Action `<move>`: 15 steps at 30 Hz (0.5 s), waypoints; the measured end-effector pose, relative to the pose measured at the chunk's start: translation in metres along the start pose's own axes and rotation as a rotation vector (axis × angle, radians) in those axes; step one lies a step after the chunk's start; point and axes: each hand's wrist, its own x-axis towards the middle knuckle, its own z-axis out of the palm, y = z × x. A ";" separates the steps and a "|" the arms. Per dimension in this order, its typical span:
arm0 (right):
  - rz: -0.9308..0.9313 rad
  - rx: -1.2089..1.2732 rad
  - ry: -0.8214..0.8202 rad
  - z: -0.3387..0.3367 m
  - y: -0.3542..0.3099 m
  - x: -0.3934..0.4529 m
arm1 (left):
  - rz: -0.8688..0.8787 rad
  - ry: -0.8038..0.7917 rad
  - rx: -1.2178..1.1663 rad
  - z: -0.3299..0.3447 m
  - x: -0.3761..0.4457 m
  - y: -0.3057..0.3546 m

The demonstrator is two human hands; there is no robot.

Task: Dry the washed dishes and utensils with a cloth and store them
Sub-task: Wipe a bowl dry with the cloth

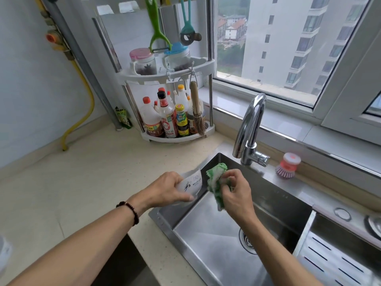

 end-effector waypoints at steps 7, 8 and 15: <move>0.087 0.430 -0.174 0.020 -0.034 -0.003 | 0.009 0.085 -0.354 0.003 0.002 0.014; 0.050 0.387 -0.195 0.021 -0.033 -0.002 | 0.028 0.088 -0.377 0.002 0.002 0.017; -0.061 0.334 -0.211 0.032 -0.034 0.003 | 0.096 0.062 -0.436 -0.010 -0.006 0.039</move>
